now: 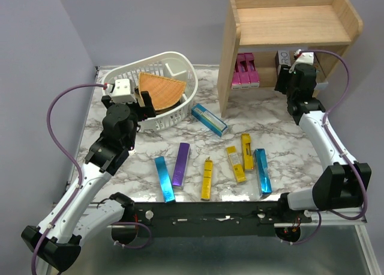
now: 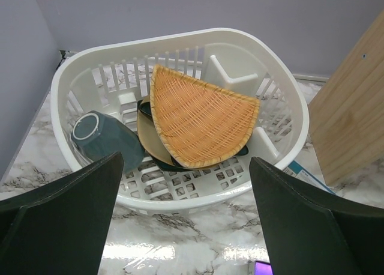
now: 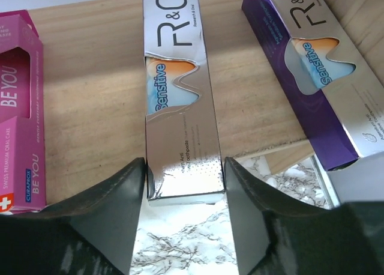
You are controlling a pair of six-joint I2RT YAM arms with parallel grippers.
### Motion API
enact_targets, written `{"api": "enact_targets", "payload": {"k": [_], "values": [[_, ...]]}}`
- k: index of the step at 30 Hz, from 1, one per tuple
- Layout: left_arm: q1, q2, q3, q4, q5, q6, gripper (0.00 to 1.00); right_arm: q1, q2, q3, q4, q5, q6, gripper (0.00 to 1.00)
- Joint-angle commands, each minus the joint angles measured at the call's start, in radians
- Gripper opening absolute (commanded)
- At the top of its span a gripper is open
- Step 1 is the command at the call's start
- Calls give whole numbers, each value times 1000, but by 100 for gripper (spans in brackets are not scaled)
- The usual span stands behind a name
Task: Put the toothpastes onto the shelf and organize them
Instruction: Place the toothpaste on the shelf.
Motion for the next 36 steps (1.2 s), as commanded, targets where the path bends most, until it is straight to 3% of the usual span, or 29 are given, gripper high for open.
{"api": "enact_targets", "payload": {"k": [1,10,16,25,36], "values": [[5,-1,-16,29,-25,8,99,-29,7,-2,39,29,-21,58],[4,2,-19,33,-28,13,99,-140,24,6,82,-18,-90,54],[4,6,-20,36,-28,17,99,-186,46,28,86,-6,-137,61],[4,9,-22,38,-28,20,99,-187,20,-12,151,94,-134,68],[4,9,-22,38,-30,22,99,-187,-8,-29,135,39,-79,68]]}}
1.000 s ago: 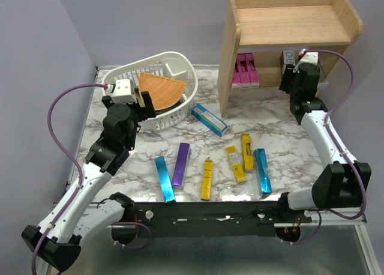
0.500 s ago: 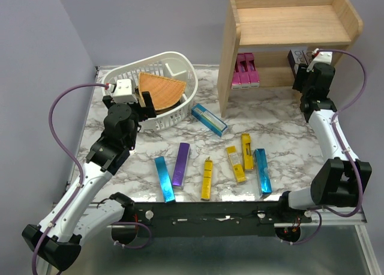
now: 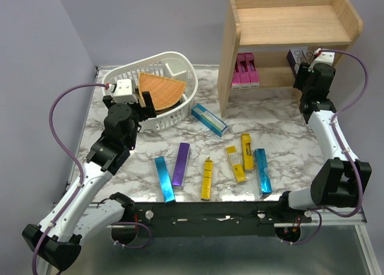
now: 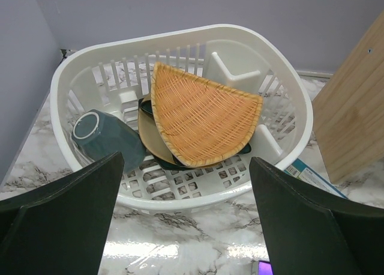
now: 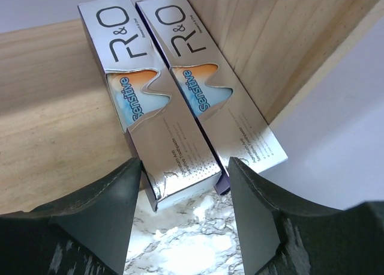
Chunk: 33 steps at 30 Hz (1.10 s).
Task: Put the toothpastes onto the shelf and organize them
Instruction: Place the toothpaste on the shelf, then pick up the toothpaste from the center of the board.
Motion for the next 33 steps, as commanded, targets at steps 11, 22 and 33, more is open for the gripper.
{"api": "enact_targets", "payload": {"k": [11,22,33], "values": [[4,2,-11,26,-16,7,99,-11,-176,-59,-71,-84,143,80],[4,53,10,-7,104,-28,99,-2,-474,-319,-78,-370,419,86],[-17,232,75,-269,386,-218,99,217,-669,-627,42,-437,542,88]]}}
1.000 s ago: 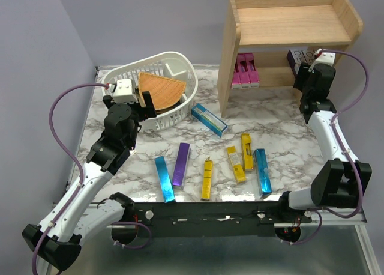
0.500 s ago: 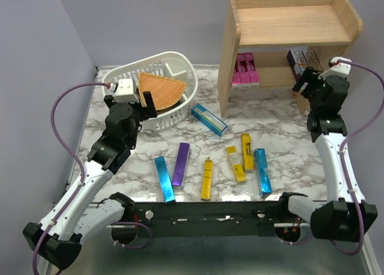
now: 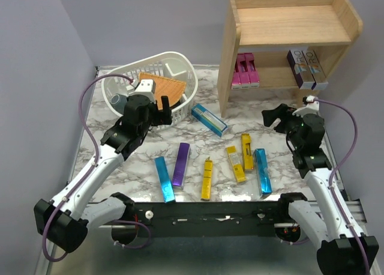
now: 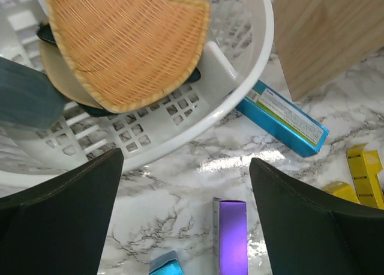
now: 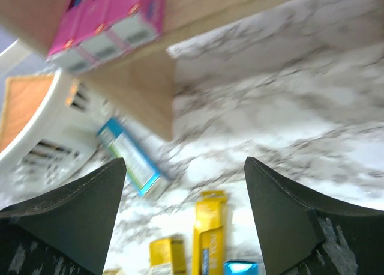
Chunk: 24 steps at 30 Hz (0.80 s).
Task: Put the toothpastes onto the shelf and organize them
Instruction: Pick up the toothpaste from the center of the board.
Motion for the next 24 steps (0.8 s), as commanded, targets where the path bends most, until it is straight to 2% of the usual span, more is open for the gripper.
{"api": "enact_targets", "payload": {"k": [1,6,11,20,24], "values": [[-29,77,38,-153,133,-110,99,99,-64,-105,105,-66,73,88],[-139,175,43,-222,46,-188,99,129,-63,-199,168,-138,99,88],[-227,301,39,-227,24,-262,99,179,-61,-245,219,-149,110,89],[-276,485,76,-317,-74,-359,95,316,-20,-242,254,-120,82,89],[-294,531,86,-339,-65,-376,92,351,-3,-237,255,-98,71,89]]}}
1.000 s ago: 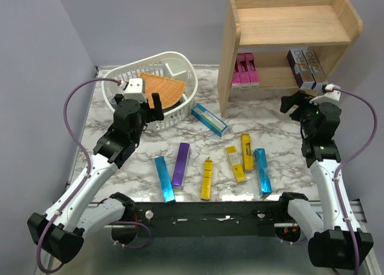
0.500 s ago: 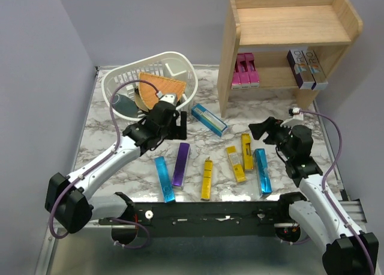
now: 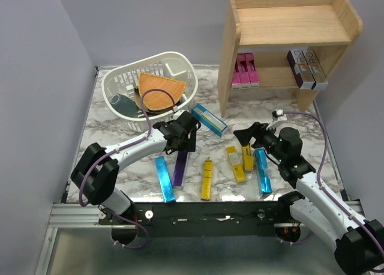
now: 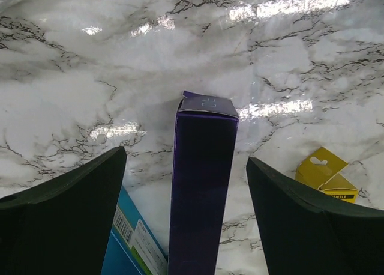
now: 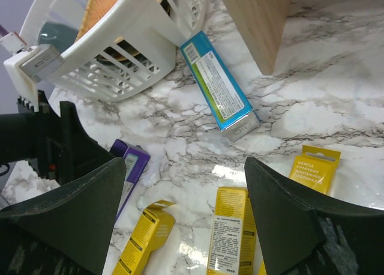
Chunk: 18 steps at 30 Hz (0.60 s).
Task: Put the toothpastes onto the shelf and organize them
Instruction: Pick up the toothpaste from the center of the board.
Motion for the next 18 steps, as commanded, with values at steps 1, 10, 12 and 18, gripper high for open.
{"api": "enact_targets", "payload": {"k": [1,10,12,18], "values": [[-31,50,30,-61,-44,-53,91,44,17,2,38,22,-21,89],[-84,146,38,-65,-36,-88,80,80,57,12,44,40,-33,89],[-91,166,39,-65,-41,-95,75,84,61,14,44,43,-37,88],[-123,211,76,-88,-44,-124,64,98,89,23,49,46,-44,88]]}}
